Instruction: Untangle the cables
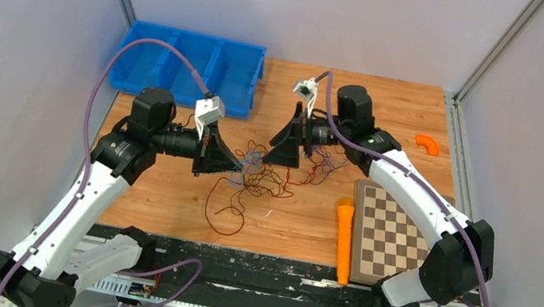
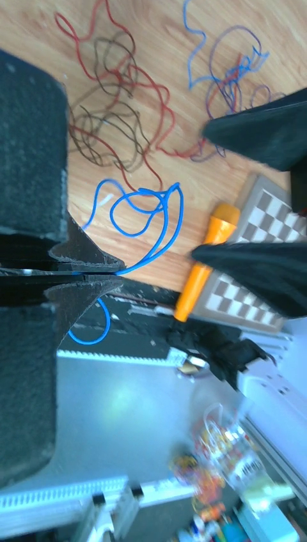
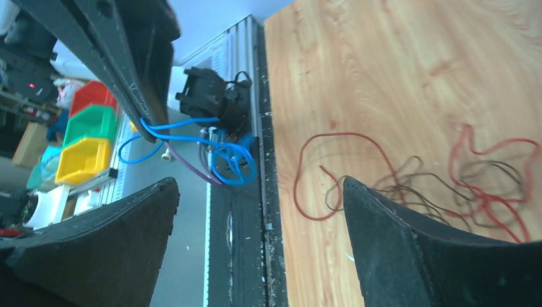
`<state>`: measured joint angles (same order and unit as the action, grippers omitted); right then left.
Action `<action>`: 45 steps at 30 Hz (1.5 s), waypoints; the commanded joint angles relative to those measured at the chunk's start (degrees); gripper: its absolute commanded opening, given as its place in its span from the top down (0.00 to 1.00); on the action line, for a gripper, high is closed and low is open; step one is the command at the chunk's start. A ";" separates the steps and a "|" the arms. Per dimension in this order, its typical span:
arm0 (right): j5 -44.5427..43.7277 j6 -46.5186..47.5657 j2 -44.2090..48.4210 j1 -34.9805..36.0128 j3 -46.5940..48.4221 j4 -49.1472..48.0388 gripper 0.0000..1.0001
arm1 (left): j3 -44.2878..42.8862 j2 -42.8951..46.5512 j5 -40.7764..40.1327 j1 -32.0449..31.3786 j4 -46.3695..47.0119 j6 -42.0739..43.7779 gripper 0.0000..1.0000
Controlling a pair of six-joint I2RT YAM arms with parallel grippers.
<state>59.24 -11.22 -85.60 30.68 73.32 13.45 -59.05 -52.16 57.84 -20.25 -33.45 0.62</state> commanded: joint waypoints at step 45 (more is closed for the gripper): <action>-8.74 6.81 4.02 -16.65 9.05 1.32 1.00 | -11.46 -4.53 -21.74 14.90 -16.46 12.93 0.82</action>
<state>44.82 -3.16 -82.39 14.39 79.53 15.35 -69.04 -56.95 27.00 -7.38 -50.11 11.07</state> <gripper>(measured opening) 0.013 0.067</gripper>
